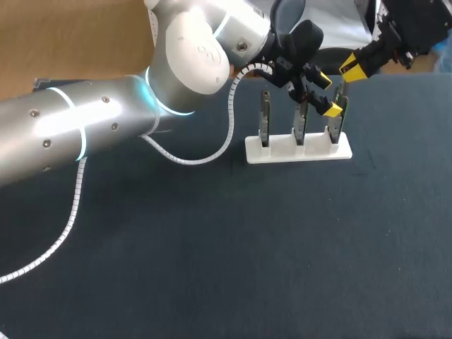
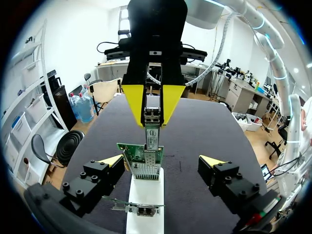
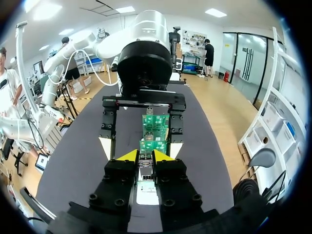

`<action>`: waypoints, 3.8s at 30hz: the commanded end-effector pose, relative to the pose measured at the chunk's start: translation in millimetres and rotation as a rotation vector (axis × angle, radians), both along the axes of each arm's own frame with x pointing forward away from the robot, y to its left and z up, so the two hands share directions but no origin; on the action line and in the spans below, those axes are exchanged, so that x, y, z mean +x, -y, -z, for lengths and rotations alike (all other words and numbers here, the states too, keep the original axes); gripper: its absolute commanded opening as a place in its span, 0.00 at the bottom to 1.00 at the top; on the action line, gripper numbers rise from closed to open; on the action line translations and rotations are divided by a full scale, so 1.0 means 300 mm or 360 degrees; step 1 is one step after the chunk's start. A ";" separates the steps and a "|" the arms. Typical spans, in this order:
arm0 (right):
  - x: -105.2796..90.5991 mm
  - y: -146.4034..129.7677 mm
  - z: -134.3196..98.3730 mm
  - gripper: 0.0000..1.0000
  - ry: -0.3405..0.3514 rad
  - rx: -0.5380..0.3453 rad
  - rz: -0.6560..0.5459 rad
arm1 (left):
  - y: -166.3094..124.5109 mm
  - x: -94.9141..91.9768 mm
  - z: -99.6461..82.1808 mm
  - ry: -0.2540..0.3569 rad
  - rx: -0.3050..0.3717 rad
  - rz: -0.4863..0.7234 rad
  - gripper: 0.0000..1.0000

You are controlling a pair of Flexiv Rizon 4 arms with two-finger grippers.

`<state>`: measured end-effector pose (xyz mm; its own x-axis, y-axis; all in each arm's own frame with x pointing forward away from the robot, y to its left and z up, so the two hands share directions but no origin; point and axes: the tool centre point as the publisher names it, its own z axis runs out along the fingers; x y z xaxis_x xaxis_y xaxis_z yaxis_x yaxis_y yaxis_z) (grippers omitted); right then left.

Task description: Pick up the optical module with the left hand, and insert it into the network port with the right hand.

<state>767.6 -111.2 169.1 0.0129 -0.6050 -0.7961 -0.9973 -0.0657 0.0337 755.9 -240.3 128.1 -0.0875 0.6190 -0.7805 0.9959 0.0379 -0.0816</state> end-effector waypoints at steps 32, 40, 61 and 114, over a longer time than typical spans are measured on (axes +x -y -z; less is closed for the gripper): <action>0.010 0.016 0.028 1.00 -0.0008 0.0087 0.0009 | 0.002 0.002 -0.002 -0.0003 0.0006 0.0001 1.00; 0.017 0.027 -0.018 1.00 -0.0011 0.0234 0.0041 | 0.002 0.002 -0.002 -0.0003 0.0006 0.0001 1.00; 0.019 0.012 -0.076 0.00 0.0013 0.0332 0.0012 | 0.002 0.002 -0.002 -0.0003 0.0006 0.0001 1.00; -0.005 0.009 0.116 0.00 -0.0223 0.0180 0.0012 | 0.002 0.002 -0.002 -0.0003 0.0006 0.0001 1.00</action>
